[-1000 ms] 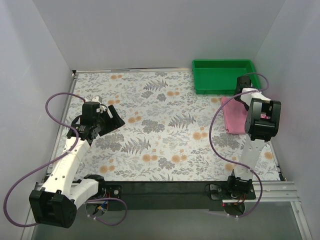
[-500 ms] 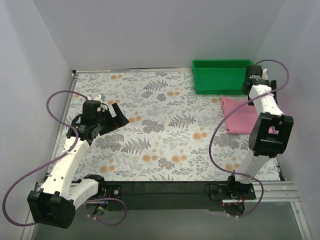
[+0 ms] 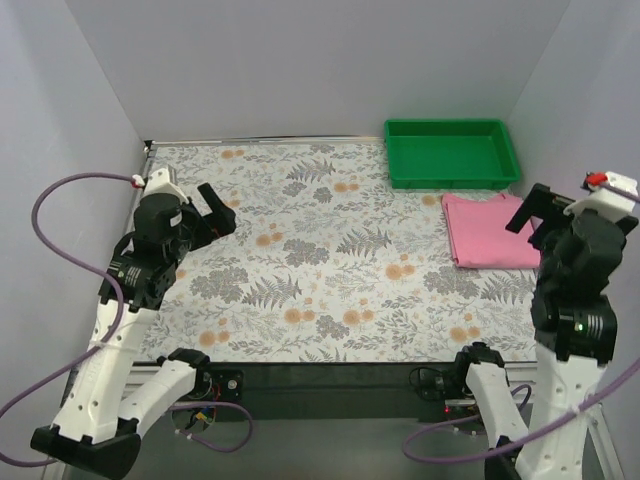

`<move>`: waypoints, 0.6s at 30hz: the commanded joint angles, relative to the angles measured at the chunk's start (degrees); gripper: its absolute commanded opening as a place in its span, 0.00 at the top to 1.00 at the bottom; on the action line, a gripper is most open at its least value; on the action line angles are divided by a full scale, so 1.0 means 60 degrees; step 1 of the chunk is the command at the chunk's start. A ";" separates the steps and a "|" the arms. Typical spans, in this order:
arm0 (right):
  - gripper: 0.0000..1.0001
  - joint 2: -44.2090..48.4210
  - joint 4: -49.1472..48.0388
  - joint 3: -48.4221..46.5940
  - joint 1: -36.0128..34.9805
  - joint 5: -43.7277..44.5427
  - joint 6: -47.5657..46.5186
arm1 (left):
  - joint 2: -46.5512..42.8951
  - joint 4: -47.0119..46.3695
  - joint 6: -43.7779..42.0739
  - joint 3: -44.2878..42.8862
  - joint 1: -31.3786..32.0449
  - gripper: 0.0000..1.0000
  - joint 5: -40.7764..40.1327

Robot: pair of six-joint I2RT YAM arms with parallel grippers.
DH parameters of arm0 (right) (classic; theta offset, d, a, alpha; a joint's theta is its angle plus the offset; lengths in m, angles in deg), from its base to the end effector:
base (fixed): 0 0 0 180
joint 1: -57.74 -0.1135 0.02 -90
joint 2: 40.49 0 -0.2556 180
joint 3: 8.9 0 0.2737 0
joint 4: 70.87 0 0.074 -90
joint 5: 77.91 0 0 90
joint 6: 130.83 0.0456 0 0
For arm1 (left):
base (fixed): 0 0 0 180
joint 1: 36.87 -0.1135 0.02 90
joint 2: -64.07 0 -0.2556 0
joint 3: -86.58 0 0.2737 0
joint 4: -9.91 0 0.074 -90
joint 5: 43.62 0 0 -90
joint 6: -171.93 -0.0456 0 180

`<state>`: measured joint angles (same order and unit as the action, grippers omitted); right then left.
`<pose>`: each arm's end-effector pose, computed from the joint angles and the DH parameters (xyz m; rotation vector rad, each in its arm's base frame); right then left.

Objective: Fold and stack the t-shirts
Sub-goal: Neatly place the folded tshirt to the corner

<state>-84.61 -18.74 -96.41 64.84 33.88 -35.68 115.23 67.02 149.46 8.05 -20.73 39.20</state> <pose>0.1472 -0.0354 0.4618 0.4611 1.6623 -0.3524 0.1998 -0.0519 0.3793 -1.0140 1.9249 -0.7400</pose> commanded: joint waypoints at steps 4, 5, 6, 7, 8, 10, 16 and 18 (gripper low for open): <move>0.02 0.2590 0.0249 0.1282 -0.0799 -0.0437 0.0152 | -0.2003 0.0517 0.0610 0.0853 0.0005 0.02 -0.2583; 0.02 0.2969 0.0264 0.1356 -0.0888 -0.0553 0.0109 | -0.2167 0.0503 0.0698 0.0986 -0.0009 0.02 -0.2597; 0.02 0.3147 0.0264 0.1531 -0.0976 -0.0626 -0.0094 | -0.2328 0.0618 0.0800 0.1089 0.0005 0.02 -0.2583; 0.02 0.3308 0.0264 0.1619 -0.1151 -0.0656 -0.0125 | -0.2533 0.0663 0.0903 0.1220 -0.0009 0.02 -0.2539; 0.02 0.3571 0.0249 0.1736 -0.1167 -0.0656 -0.0140 | -0.2607 0.0707 0.1005 0.1280 0.0005 0.02 -0.2553; 0.02 0.3821 0.0220 0.2088 -0.1530 -0.0627 -0.0344 | -0.2855 0.0883 0.1660 0.1455 0.0005 0.02 -0.2713; 0.02 0.4204 -0.0468 0.2617 -0.2002 -0.0744 -0.1104 | -0.3808 -0.0198 0.2733 0.2905 0.0005 0.02 -0.3154; 0.02 0.4160 -0.0688 0.2616 -0.2046 -0.1080 -0.1413 | -0.4174 -0.0972 0.2851 0.3314 0.0005 0.02 -0.2878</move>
<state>-59.67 -17.63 -80.43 53.27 29.59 -40.16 92.47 67.90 162.92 26.24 -20.73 23.06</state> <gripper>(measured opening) 0.984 0.982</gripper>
